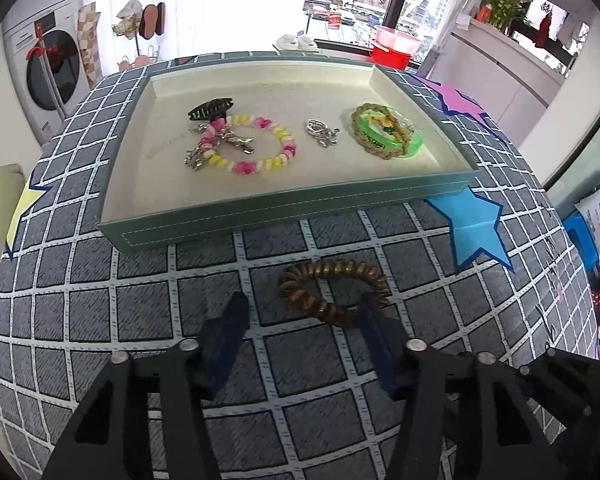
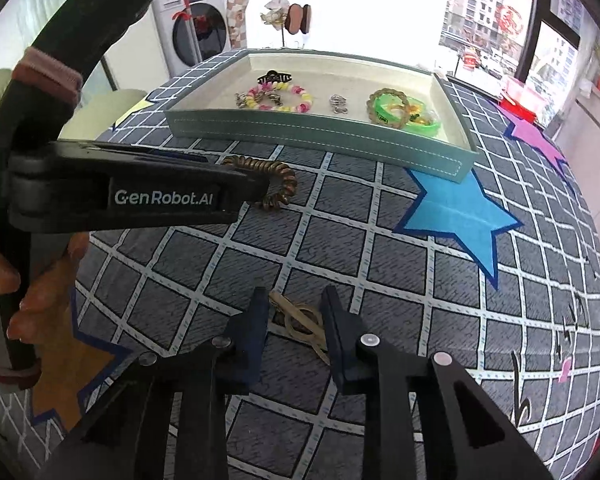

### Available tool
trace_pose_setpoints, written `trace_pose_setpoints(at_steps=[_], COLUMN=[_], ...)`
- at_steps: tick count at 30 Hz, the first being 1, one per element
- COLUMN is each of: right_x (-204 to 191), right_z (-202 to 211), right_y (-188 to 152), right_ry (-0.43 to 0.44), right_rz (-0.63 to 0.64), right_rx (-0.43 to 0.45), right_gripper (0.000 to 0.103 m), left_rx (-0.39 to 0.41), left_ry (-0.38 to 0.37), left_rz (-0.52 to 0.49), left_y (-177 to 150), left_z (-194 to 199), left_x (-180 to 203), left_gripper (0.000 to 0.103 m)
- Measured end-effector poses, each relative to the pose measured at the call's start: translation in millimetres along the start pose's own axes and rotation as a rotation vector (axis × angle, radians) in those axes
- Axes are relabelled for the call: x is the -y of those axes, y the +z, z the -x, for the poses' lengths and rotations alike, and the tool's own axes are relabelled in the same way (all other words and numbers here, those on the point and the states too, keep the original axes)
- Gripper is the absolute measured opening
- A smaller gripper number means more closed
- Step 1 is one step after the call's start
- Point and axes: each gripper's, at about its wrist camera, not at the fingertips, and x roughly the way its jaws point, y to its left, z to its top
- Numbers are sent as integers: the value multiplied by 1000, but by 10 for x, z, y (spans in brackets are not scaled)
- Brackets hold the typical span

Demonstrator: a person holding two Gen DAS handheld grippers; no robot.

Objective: Organize jewelry
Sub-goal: 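Grasp the brown coiled hair tie with left gripper while right grasps beige bow clip, then carry both into the tray, left onto beaded bracelet, right onto green bangle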

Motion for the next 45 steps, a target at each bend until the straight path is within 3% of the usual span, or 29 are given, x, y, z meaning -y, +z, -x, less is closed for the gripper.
trace_pose_setpoints(at_steps=[1,2,3,5,9,25,45], right_x=[-6,-9,-11,3,56,383,496], right_z=[9,15,24,47,91,368,516], right_y=[-4,3,4,28,37,-11,273], right_ry=[-6,-9,-9,-11,-2,76,84], right_rz=[-3,-5,-8,-35,-76,-302,-374], right_rx=[2,3,3,-1,1,50,88], right_gripper=[29,26,9,9,9,9,9], left_rx=[-1,0,2,26,43,104,178], left_ry=[-18,-31,-28,-20,-41,-77,-99], left_rz=[-1,-4,-15,-46,-77,-78,-72], left_y=[0,0,1,-8,-13,-119,-15], left_z=[6,13,20,53,123,469,754], left_x=[5,16,38,76,100,-101,-267], left_gripper=[51,48,47,32,27,25,25])
